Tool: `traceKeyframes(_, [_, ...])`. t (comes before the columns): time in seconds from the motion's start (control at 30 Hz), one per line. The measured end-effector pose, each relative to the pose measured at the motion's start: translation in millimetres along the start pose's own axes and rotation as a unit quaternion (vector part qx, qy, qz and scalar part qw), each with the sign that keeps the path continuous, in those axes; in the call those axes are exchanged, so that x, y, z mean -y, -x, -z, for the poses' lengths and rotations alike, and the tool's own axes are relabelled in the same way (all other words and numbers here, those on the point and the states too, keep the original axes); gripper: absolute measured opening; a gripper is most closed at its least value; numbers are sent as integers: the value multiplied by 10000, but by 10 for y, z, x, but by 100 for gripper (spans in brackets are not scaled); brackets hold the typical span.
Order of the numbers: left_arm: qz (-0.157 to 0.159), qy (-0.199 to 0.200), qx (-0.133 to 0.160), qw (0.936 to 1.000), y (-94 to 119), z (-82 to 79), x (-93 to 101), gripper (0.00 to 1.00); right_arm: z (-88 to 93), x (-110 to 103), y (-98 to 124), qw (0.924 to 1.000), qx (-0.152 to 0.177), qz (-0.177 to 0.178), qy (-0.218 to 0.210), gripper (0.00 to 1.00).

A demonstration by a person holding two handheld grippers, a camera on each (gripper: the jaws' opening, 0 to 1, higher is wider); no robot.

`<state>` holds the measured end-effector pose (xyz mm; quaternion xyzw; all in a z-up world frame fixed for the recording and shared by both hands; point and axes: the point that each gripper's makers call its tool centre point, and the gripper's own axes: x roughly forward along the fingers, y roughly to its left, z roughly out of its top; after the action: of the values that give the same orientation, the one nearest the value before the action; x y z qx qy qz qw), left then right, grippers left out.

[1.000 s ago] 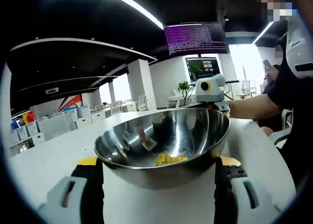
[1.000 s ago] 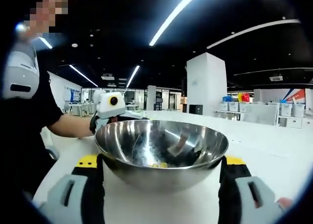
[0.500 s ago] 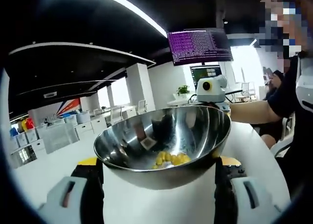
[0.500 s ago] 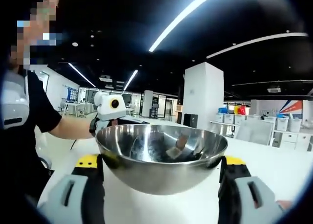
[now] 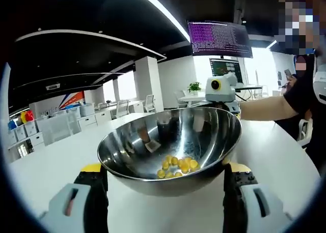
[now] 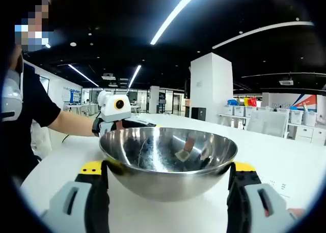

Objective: Pick up the QQ candy scattered on the table and place it into the stainless steel bowl on the table

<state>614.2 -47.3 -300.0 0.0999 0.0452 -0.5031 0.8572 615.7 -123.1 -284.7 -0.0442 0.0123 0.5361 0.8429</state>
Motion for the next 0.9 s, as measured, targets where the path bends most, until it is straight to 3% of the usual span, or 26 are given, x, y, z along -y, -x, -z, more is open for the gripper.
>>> traceKeyframes(0.1, [22, -13, -61, 10000, -49, 148, -8, 94, 159, 36, -13, 9999, -158, 2, -21, 94])
traceKeyframes(0.27, [55, 1, -51, 10000, -87, 260, 20, 94, 296, 17, 14, 9996, -261, -11, -59, 93])
traceKeyframes(0.43, [80, -20, 75, 9999, -85, 236, 50, 94, 286, 1, 42, 9998, -206, -12, -52, 92])
traceKeyframes(0.9, [-16, -591, 193, 9981, -68, 247, 61, 93, 309, -77, 77, 9993, -299, 12, 208, 93])
